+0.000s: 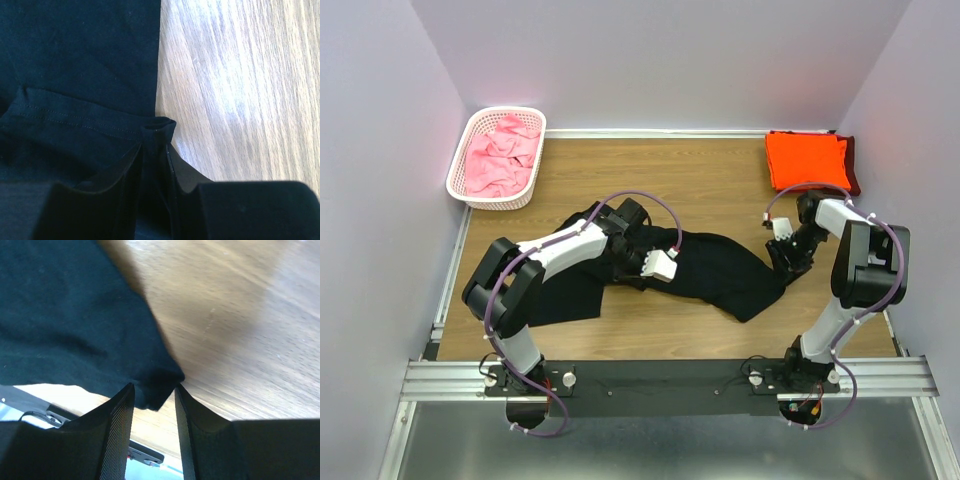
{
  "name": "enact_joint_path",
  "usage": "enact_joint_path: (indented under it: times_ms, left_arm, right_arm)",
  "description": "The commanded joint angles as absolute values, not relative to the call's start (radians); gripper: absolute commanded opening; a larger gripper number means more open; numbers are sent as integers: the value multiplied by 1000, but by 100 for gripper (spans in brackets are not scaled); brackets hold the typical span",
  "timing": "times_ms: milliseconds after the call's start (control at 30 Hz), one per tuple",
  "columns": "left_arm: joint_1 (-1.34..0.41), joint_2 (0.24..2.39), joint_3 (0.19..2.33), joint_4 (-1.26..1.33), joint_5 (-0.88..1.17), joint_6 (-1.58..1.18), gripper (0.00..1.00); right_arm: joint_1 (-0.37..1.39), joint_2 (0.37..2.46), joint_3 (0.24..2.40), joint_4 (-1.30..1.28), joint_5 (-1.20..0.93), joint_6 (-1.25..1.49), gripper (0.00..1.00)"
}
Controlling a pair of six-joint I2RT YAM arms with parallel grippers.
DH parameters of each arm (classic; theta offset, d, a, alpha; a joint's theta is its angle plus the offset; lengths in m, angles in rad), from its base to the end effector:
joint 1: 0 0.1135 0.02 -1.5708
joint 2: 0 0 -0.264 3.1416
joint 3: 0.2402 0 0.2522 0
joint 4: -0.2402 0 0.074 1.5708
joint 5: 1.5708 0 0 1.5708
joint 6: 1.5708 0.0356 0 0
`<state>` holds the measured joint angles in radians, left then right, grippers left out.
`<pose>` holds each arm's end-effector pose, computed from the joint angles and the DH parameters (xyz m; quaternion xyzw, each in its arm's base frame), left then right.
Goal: Fold and stack the t-shirts
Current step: Flatten the tshirt out
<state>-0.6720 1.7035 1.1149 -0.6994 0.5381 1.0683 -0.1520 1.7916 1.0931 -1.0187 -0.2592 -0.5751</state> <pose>0.2400 -0.2142 0.1887 0.7537 0.5867 -0.2313 0.1850 0.2862 -0.0346 0.1523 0.1984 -0.9689 -0.1463 0.0219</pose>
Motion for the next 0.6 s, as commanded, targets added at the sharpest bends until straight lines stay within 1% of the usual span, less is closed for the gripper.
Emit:
enact_joint_path:
  times_ms: [0, 233, 400, 567]
  left_arm:
    - [-678, 1695, 1109, -687, 529, 1062, 33]
    - [-678, 1689, 1101, -686, 522, 1062, 33]
    - [-676, 1692, 1104, -690, 525, 1055, 32]
    - [-676, 1690, 1094, -690, 525, 1051, 32]
  right_arm:
    - [-153, 1812, 1092, -954, -178, -543, 45]
    - [-155, 1804, 1111, -942, -146, -514, 42]
    - [-155, 1813, 1104, -965, -173, -525, 35]
    - [-155, 1809, 1086, -973, -163, -531, 34]
